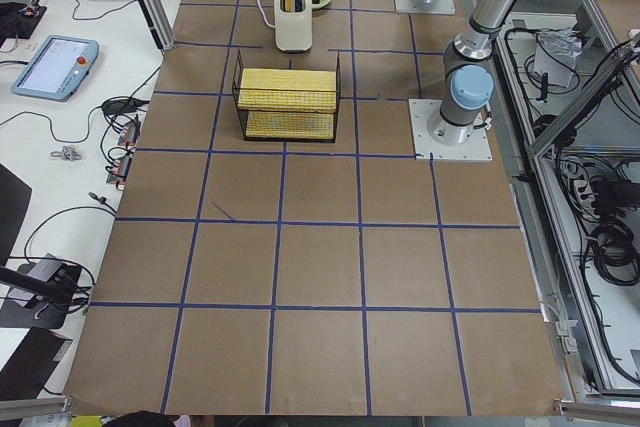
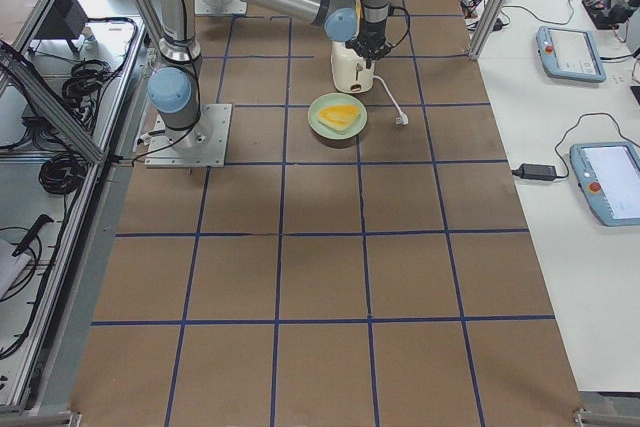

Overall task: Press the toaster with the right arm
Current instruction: 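Lift the right gripper up and away from the toaster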

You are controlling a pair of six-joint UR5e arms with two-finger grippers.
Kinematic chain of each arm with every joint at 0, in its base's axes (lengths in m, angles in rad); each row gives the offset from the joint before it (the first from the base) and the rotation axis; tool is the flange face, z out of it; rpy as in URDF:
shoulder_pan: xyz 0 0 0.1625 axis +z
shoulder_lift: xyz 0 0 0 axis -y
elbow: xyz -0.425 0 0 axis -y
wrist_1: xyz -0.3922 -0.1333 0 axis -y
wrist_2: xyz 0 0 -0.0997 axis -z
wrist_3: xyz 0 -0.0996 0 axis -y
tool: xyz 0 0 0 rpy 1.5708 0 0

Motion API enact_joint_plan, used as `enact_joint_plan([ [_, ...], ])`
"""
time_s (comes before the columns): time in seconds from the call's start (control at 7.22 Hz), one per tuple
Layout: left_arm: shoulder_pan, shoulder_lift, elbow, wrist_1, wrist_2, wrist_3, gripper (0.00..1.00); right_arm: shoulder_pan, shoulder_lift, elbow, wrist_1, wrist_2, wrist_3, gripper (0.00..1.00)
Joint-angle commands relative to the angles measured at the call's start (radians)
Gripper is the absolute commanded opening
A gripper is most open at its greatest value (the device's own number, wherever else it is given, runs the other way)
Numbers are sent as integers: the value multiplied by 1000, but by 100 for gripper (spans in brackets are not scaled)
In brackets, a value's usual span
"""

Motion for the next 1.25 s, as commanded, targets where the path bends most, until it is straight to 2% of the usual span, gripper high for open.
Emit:
enact_joint_plan([
  [0.0,0,0,-1,0,0,0,100,2,-42,-140,215,8,97,6],
  [0.14,0,0,-1,0,0,0,100,2,-68,-166,260,3,148,8],
  [0.28,0,0,-1,0,0,0,100,2,-104,-165,268,8,277,9],
  [0.42,0,0,-1,0,0,0,100,5,-137,-159,288,11,484,11],
  [0.55,0,0,-1,0,0,0,100,9,-160,-162,293,68,610,14],
  [0.69,0,0,1,0,0,0,100,9,-172,-169,349,90,809,14],
  [0.83,0,0,-1,0,0,0,100,9,-171,-171,375,83,1007,19],
  [0.97,0,0,-1,0,0,0,100,5,-171,-171,407,81,1070,28],
  [1.11,0,0,-1,0,0,0,100,3,-175,-168,408,52,1078,55],
])
